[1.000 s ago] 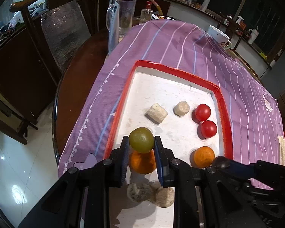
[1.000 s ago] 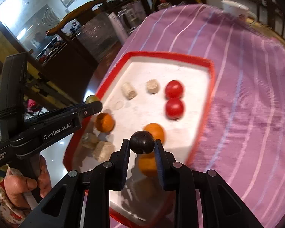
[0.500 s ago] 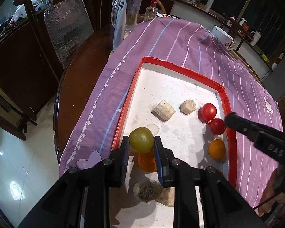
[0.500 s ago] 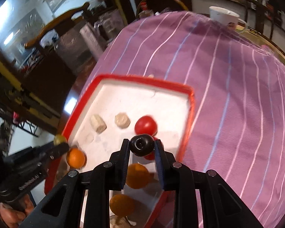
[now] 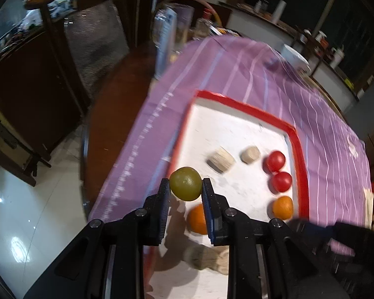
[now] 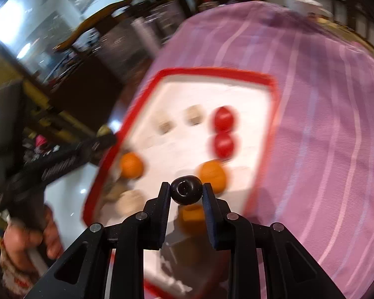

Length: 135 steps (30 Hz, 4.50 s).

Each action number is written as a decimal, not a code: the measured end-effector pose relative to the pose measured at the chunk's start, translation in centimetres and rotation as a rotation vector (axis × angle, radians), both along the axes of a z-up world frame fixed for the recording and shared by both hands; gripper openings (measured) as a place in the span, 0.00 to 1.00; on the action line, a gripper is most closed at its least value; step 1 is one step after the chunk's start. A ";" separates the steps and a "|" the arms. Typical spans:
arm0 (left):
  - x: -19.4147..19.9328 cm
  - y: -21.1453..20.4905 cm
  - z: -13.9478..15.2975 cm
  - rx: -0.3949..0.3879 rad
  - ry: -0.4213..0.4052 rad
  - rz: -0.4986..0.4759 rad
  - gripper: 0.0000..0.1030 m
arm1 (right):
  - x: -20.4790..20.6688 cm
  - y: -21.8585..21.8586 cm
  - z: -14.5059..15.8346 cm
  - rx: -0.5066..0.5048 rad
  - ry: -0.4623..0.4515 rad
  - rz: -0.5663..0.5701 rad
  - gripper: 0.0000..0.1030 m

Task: Organize fruits

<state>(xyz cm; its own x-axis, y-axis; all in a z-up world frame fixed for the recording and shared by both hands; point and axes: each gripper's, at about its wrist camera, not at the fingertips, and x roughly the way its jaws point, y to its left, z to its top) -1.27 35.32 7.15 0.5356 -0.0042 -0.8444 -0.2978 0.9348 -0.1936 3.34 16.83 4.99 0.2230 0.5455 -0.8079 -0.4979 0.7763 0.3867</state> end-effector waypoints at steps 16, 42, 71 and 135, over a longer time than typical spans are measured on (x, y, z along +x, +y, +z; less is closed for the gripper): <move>-3.2 3.0 -0.1 -0.028 0.006 0.086 0.23 | 0.1 6.4 -3.4 -0.019 0.084 0.137 0.27; -4.2 -8.4 -2.8 -0.024 0.095 -0.246 0.23 | 0.7 -1.7 -0.5 0.005 0.000 -0.046 0.28; -3.3 -4.3 -4.6 -0.027 0.095 -0.098 0.23 | -0.2 2.0 -0.9 -0.087 -0.061 -0.047 0.28; -5.7 -16.3 5.1 0.234 -0.013 -0.069 0.79 | -6.5 -12.3 2.8 -0.142 -0.153 -0.195 0.34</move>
